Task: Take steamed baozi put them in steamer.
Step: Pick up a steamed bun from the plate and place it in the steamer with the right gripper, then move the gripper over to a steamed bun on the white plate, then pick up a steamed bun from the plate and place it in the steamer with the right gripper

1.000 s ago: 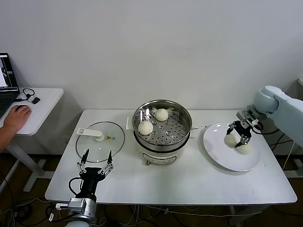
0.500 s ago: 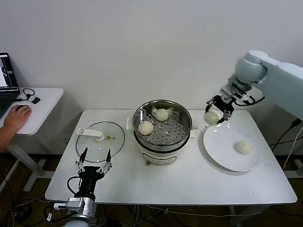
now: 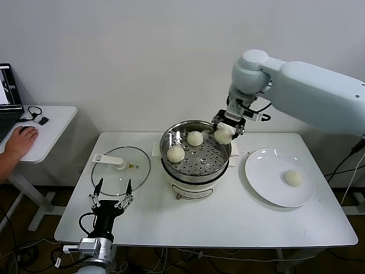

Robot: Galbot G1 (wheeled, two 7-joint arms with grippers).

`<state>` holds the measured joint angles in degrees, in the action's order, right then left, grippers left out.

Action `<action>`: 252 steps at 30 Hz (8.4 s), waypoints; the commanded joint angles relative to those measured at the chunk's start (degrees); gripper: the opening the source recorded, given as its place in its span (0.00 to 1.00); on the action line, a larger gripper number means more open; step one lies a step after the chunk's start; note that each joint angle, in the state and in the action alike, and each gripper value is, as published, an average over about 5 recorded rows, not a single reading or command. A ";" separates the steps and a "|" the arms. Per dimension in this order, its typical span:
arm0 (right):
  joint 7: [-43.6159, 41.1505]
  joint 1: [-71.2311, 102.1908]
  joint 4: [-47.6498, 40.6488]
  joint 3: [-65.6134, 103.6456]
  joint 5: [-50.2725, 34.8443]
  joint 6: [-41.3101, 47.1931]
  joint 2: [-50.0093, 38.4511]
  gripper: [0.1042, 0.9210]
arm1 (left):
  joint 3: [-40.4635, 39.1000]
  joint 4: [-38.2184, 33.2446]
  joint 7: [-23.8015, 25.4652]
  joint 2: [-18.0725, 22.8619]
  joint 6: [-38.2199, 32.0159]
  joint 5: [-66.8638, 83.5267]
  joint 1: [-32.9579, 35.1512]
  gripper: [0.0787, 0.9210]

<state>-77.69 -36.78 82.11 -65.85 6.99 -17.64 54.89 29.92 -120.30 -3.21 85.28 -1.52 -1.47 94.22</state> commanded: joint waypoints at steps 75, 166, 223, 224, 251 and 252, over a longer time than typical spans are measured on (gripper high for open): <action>0.54 8.55 -8.32 2.31 5.67 -5.42 9.29 0.88 | -1.05 2.14 -0.21 -0.02 0.67 -0.55 -0.80 0.88; 12.48 43.77 -43.77 38.47 17.81 7.57 -10.13 0.88 | -1.99 2.17 -0.29 -0.20 0.44 -1.75 -1.10 0.88; 10.88 -2.69 -17.63 -8.56 -29.16 22.11 -1.02 0.73 | -4.40 3.83 -1.64 -0.06 0.01 -3.24 -2.06 0.88; 10.97 -2.37 -18.07 -8.45 -29.33 22.37 -0.04 0.73 | -4.30 3.74 -1.65 -0.06 0.01 -3.22 -2.02 0.88; 12.54 9.77 -25.68 -4.85 -23.96 23.78 6.81 0.73 | -3.55 3.65 -1.62 -0.15 0.37 -3.05 -2.30 0.88; 12.62 10.03 -25.72 -4.73 -23.94 23.83 6.91 0.73 | -3.55 3.67 -1.62 -0.14 0.36 -3.05 -2.29 0.88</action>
<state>-65.40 -29.79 57.66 -70.86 -17.62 5.72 60.01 26.42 -116.76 -4.83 85.13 -1.20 -4.52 91.91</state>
